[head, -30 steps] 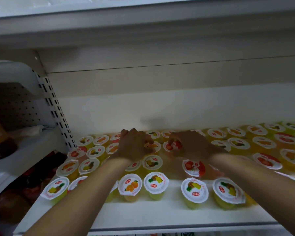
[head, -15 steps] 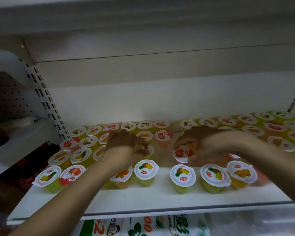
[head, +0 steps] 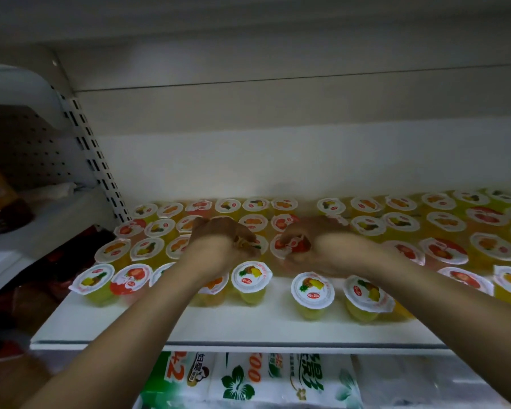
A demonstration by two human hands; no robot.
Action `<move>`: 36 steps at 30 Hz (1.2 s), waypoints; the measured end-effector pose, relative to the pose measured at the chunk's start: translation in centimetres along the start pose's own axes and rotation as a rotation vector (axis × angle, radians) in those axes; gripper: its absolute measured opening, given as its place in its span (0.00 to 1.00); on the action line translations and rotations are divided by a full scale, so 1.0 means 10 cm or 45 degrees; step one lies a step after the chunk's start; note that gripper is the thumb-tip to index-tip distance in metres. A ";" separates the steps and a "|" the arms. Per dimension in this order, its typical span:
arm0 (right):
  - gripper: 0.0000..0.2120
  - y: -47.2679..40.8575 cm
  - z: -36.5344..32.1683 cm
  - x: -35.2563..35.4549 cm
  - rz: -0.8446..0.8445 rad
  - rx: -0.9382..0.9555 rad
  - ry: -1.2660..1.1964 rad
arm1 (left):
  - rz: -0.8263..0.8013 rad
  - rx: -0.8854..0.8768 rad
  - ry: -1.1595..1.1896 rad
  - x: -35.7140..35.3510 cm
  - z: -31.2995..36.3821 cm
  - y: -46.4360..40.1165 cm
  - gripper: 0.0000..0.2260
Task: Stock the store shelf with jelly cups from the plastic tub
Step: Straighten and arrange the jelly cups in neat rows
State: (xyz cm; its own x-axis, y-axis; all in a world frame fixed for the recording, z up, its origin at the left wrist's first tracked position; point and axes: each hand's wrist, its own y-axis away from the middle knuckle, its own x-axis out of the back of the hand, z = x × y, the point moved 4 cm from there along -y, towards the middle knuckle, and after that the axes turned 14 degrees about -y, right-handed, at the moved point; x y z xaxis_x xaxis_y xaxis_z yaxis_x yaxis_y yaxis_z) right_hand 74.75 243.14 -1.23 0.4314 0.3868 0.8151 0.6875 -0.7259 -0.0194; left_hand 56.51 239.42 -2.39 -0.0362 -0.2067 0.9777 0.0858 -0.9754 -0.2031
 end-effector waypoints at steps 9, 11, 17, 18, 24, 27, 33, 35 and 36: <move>0.22 0.16 -0.08 0.01 0.188 -0.020 0.160 | 0.195 -0.017 -0.008 0.16 0.07 0.23 0.17; 0.26 0.34 -0.15 0.07 0.133 0.043 0.054 | 0.245 -0.086 0.068 0.19 0.09 0.44 0.25; 0.34 0.77 -0.19 -0.14 0.000 -0.031 0.541 | 0.271 -0.290 -0.074 -0.04 0.05 0.83 0.27; 0.32 0.77 -0.20 -0.20 0.045 -0.006 0.592 | 0.277 -0.293 -0.077 -0.07 0.04 0.83 0.26; 0.24 0.70 -0.26 -0.36 0.275 0.042 0.500 | 0.331 -0.298 -0.074 -0.12 0.05 0.79 0.21; 0.23 0.63 -0.26 -0.46 0.333 0.017 0.539 | 0.313 -0.283 -0.089 -0.12 0.03 0.77 0.20; 0.22 0.59 -0.25 -0.60 0.446 -0.040 0.578 | 0.321 -0.317 -0.129 -0.11 0.02 0.77 0.19; 0.21 0.61 -0.24 -0.63 0.446 -0.057 0.584 | 0.308 -0.338 -0.159 -0.11 0.04 0.79 0.19; 0.20 0.62 -0.24 -0.64 0.442 -0.059 0.603 | 0.296 -0.351 -0.183 -0.11 0.05 0.80 0.18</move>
State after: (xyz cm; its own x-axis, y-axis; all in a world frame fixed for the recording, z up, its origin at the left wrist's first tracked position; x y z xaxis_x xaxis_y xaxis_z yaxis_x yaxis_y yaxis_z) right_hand 74.83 234.78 -5.18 0.3112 -0.1667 0.9356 0.5215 -0.7931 -0.3147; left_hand 57.78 231.86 -5.07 0.0940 -0.4308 0.8976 -0.1964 -0.8919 -0.4075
